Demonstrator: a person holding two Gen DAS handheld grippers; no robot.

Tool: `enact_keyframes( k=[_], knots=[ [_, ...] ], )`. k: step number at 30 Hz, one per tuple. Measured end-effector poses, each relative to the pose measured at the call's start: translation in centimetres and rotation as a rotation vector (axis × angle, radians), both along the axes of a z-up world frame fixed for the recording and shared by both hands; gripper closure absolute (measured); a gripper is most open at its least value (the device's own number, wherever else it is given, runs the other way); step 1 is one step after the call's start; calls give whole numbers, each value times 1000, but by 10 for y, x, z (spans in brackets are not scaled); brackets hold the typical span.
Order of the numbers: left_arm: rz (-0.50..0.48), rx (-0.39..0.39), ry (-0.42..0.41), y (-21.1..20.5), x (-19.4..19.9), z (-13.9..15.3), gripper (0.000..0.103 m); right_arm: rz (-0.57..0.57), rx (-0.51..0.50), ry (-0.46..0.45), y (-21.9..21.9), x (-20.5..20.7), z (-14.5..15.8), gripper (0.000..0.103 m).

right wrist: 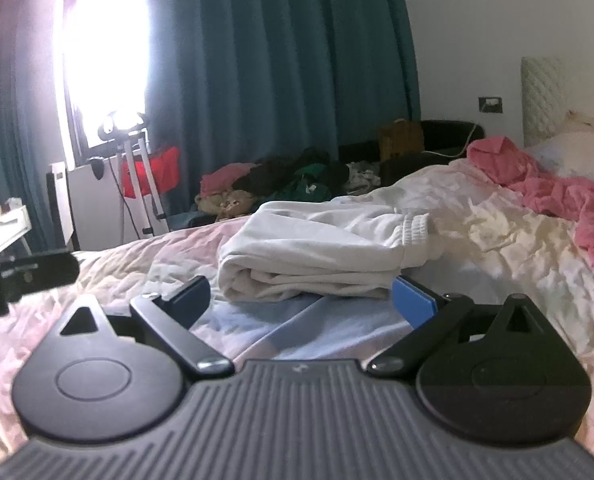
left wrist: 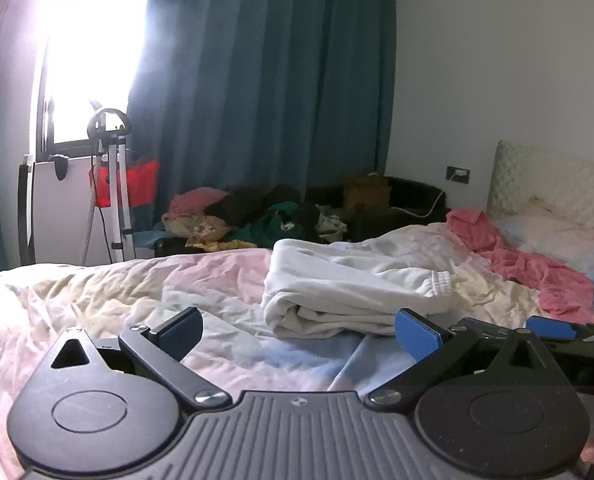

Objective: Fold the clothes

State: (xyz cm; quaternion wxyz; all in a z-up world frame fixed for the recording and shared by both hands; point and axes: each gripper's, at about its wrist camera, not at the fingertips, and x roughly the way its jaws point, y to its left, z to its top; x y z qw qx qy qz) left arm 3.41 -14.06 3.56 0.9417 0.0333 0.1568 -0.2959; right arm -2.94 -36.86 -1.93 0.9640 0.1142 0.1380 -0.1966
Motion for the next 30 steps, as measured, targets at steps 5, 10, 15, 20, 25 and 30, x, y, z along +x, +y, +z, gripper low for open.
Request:
enact_keyframes(
  k=[5, 10, 15, 20, 25, 30],
  knots=[
    [9, 0, 4, 1, 1, -2, 0, -7, 5, 21, 0, 2, -2, 4],
    [6, -16, 10, 4, 1, 1, 0, 0, -15, 25, 5, 2, -1, 4],
    [6, -26, 19, 5, 1, 2, 0, 3, -13, 28, 5, 2, -1, 4],
    [11, -15, 10, 5, 0, 2, 0, 3, -7, 38, 5, 4, -2, 4],
    [14, -15, 14, 5, 0, 0, 0, 5, -5, 38, 5, 4, -2, 4],
    [15, -10, 7, 4, -3, -1, 0, 2, -9, 52, 6, 7, -3, 4]
  ],
)
